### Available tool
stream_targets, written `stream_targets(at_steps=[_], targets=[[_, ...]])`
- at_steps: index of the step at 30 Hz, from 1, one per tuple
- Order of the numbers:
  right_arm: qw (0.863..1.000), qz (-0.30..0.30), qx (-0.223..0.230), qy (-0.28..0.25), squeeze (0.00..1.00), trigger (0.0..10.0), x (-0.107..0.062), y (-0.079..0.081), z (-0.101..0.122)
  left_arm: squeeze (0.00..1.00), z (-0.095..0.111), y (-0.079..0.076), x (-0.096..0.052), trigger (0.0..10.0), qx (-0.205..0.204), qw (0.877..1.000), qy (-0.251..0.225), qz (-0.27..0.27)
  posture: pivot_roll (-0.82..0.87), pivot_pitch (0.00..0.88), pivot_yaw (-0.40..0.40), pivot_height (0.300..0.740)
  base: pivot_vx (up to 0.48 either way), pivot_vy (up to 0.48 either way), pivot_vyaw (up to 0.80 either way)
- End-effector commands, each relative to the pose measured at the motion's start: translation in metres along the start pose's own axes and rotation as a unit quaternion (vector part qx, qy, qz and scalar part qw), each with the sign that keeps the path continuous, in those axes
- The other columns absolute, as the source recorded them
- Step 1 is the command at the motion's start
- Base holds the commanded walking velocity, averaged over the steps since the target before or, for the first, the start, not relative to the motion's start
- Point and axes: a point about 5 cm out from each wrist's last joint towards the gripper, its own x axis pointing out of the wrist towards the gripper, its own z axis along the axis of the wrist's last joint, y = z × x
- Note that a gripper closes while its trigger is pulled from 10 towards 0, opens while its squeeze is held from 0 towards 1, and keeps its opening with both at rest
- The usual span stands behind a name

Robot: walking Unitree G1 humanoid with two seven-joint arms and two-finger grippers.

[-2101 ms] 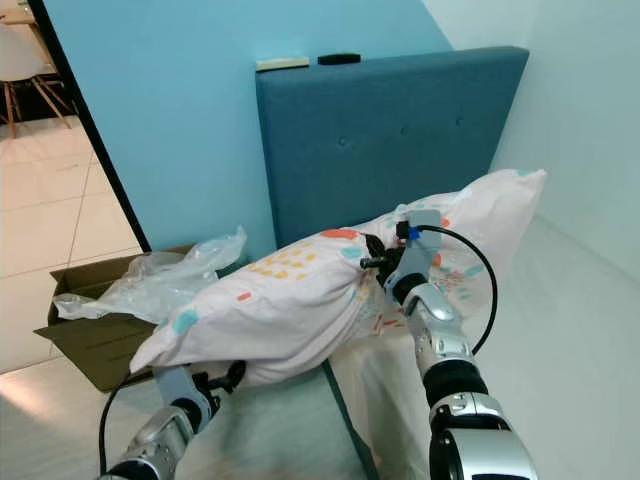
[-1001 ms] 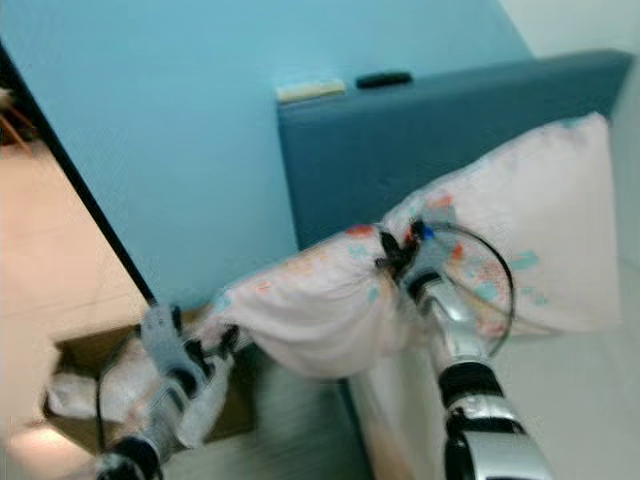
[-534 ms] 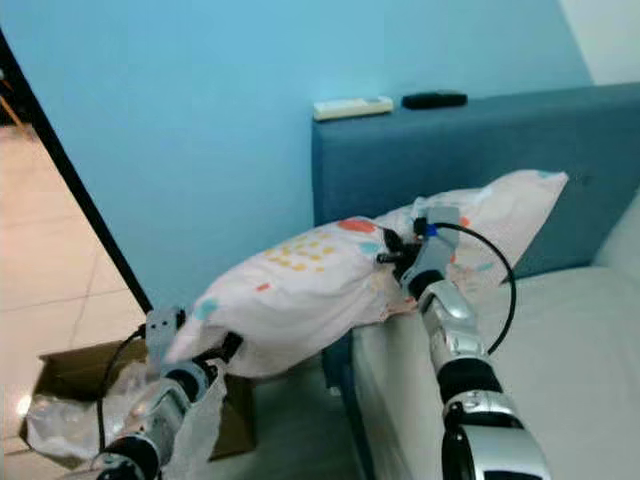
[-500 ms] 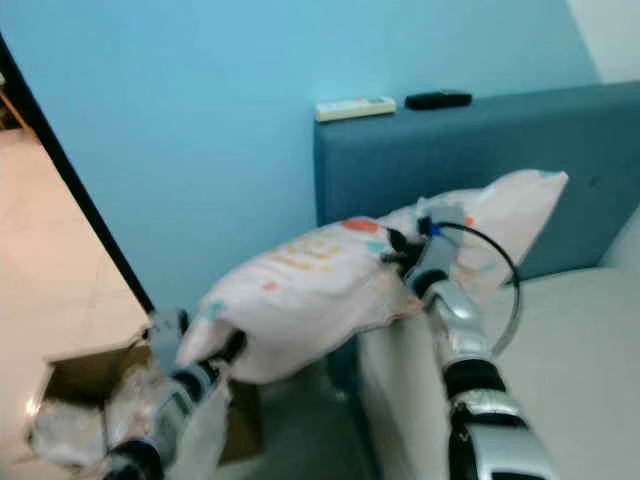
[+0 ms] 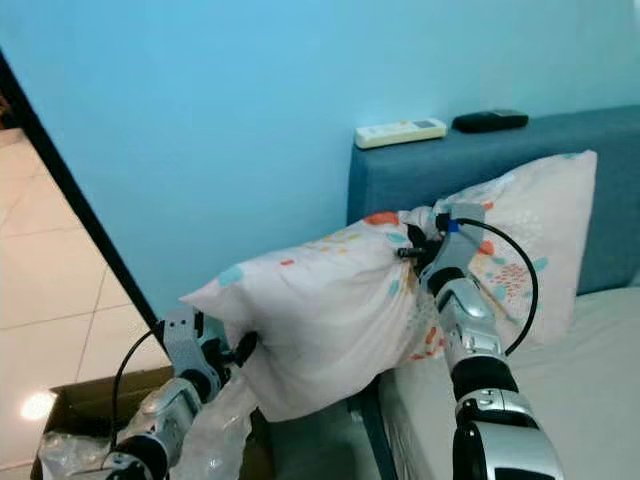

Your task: Clean up the room

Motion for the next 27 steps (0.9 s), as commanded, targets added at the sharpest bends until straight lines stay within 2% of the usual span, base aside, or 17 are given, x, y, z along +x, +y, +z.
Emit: stream_targets(at_steps=[1,12,16,22,25,27], targets=[[0.999,-0.008,-0.028,-0.030,0.00,10.0,0.002,-0.007,0.017,0.00,-0.012,-0.008,-0.001,10.0,-0.005,1.000,0.019,-0.012,-0.10,0.000,-0.020,0.724,0.000,-0.454,0.00],[0.997,-0.038,-0.061,-0.001,0.00,10.0,0.000,-0.019,0.015,0.00,-0.014,-0.009,-0.002,10.0,-0.002,1.000,0.021,-0.011,-0.10,0.000,-0.024,0.724,0.000,-0.432,0.00],[0.997,-0.032,-0.064,0.013,0.00,10.0,-0.002,-0.020,0.008,0.00,-0.016,-0.007,-0.003,10.0,-0.009,1.000,0.025,0.001,-0.10,0.000,-0.023,0.724,0.000,0.000,0.00],[0.998,-0.018,-0.045,0.032,0.00,10.0,-0.004,-0.016,-0.004,0.00,-0.018,-0.007,-0.004,10.0,-0.009,1.000,0.026,-0.002,-0.10,0.000,-0.022,0.724,0.000,0.000,0.00],[0.994,-0.006,-0.048,0.093,0.00,10.0,-0.012,-0.011,-0.032,0.00,-0.024,-0.006,-0.008,10.0,-0.003,1.000,0.029,-0.009,-0.07,0.000,-0.024,0.724,0.000,0.000,0.00],[0.994,-0.006,-0.048,0.093,0.00,10.0,-0.012,-0.011,-0.032,0.00,-0.024,-0.006,-0.008,10.0,-0.003,1.000,0.029,-0.009,-0.07,0.000,-0.024,0.724,0.000,0.000,0.00]])
